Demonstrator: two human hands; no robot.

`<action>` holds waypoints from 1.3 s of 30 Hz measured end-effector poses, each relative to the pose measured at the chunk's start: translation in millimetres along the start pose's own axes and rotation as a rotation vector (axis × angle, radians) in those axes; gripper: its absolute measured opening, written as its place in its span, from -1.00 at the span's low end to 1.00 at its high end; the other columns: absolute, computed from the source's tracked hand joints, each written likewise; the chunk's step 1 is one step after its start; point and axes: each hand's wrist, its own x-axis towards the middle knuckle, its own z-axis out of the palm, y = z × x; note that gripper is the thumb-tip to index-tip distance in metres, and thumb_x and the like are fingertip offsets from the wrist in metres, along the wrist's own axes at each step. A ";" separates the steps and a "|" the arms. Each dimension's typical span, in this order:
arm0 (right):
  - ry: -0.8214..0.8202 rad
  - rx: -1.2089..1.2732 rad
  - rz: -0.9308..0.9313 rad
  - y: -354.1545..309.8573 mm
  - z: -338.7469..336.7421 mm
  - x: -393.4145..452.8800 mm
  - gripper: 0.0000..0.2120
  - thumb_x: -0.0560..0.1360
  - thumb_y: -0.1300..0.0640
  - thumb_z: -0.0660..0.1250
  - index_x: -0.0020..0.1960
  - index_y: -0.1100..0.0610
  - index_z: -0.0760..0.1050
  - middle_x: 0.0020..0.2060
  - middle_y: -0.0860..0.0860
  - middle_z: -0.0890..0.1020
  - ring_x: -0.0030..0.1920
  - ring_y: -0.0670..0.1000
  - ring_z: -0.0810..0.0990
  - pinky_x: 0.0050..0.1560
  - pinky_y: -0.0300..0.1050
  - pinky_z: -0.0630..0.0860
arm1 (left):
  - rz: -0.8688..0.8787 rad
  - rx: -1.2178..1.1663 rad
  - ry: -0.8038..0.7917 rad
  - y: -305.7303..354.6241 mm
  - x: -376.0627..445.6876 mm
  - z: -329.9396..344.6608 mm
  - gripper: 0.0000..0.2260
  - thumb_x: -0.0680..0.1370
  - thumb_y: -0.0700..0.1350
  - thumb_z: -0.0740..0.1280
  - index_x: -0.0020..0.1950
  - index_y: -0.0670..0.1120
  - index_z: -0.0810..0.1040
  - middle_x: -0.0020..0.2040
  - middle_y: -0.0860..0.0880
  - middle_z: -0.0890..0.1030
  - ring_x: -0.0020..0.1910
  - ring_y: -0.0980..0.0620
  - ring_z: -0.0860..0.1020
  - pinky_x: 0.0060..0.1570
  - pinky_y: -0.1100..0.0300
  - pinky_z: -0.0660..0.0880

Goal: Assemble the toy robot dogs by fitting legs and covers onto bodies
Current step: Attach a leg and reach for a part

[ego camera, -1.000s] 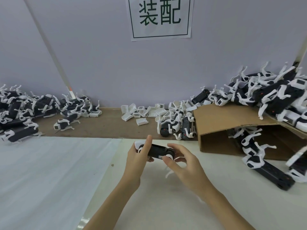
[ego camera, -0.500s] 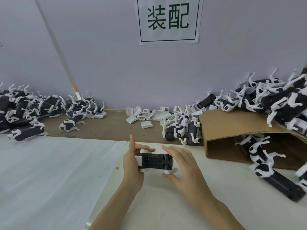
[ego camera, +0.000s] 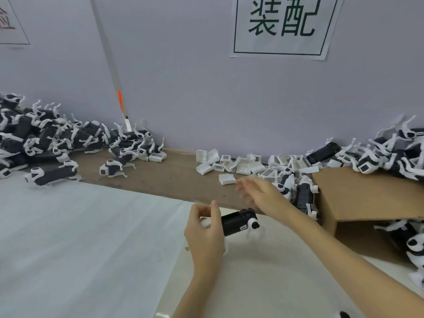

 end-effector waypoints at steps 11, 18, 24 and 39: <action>-0.249 -0.945 0.025 39.7 36.9 139.5 -0.38 0.56 0.39 0.23 0.58 0.09 0.27 0.55 0.13 0.32 0.43 0.21 0.43 0.25 0.15 0.54 | 0.111 0.038 -0.062 -18.0 2.5 5.4 -0.71 0.70 -0.17 0.32 -0.23 -0.08 0.45 -0.33 -0.06 0.50 -0.29 -0.07 0.48 -0.26 0.23 0.39; -0.059 -0.624 -0.029 20.4 21.4 102.6 -0.54 0.56 0.11 0.48 0.39 0.08 0.39 0.16 0.11 0.59 0.15 0.16 0.61 0.03 0.00 0.52 | 0.111 0.045 -0.074 -13.9 1.6 5.0 -0.69 0.70 -0.18 0.29 -0.24 -0.22 0.40 -0.32 -0.15 0.44 -0.32 0.07 0.38 -0.27 0.28 0.33; 0.117 -0.100 0.059 2.3 -12.3 -5.9 -0.66 0.62 0.15 0.41 0.33 -0.03 0.43 0.11 -0.05 0.58 0.01 0.02 0.67 0.03 0.02 0.67 | 0.112 0.044 -0.090 -8.9 0.8 2.7 -0.68 0.67 -0.13 0.32 -0.26 -0.20 0.41 -0.33 -0.13 0.44 -0.33 0.09 0.39 -0.29 0.31 0.33; 0.404 0.369 0.011 29.5 -18.8 -168.0 -0.64 0.57 0.13 0.46 0.33 -0.04 0.50 0.19 -0.22 0.67 0.22 -0.20 0.62 0.20 -0.30 0.51 | 0.045 0.014 -0.416 19.7 -29.0 -1.0 -0.71 0.57 0.07 0.31 -0.20 -0.13 0.53 -0.27 0.02 0.54 -0.32 0.01 0.40 -0.35 0.09 0.34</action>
